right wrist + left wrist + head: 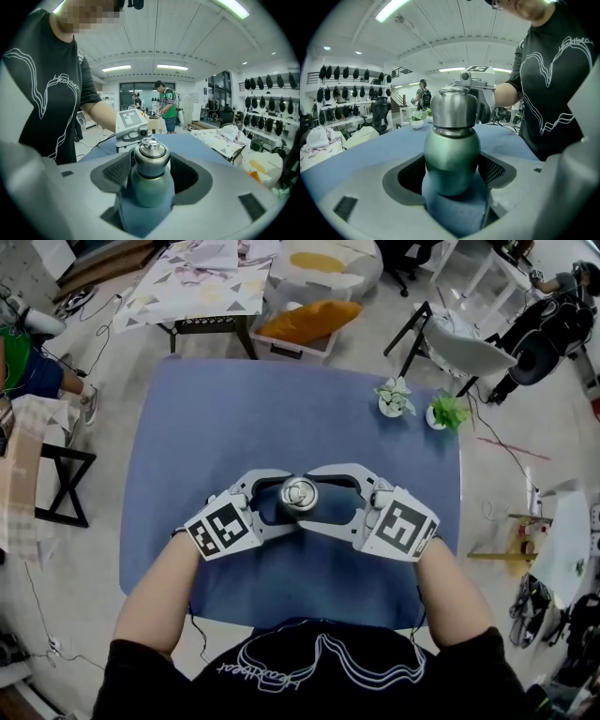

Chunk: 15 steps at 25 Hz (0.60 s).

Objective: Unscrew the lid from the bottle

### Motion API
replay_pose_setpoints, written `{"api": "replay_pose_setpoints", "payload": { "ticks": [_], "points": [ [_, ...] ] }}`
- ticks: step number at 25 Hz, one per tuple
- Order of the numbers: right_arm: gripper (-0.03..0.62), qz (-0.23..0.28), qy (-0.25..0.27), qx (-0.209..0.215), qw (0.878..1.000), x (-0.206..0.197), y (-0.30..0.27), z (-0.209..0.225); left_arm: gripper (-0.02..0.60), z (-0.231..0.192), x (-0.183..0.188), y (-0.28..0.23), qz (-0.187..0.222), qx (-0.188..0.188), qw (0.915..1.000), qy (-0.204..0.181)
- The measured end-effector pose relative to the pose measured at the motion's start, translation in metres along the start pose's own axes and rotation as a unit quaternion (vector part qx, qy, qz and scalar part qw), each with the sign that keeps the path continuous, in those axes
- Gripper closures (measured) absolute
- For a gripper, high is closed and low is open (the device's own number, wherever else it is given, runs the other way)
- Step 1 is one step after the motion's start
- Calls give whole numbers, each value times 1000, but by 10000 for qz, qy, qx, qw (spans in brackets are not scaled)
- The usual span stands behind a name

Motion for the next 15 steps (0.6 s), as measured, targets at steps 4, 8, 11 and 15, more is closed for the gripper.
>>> {"api": "replay_pose_setpoints", "payload": {
  "ticks": [4,8,11,15],
  "points": [
    [303,491,-256,-613,9966,3,9,-5,233,3,1,0,-65,319,9993,163],
    [269,751,-496,-1170,9891,2,12,-15,233,11,0,-1,-78,881,9951,447],
    [247,866,-675,-1557,9817,2,11,-23,233,19,1,-3,-87,1356,9884,675],
    [258,857,-891,-2007,9718,1,6,-28,233,27,1,-2,-42,2024,9744,982]
  ]
}}
Point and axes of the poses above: the fingertips, and each gripper's own axes: y backward along the fingers, z to its right, x out of its top, the point moved 8 cm from there along y, backward along the fingers, and after that the axes turned 2 degrees about z, right-handed, at the moved point
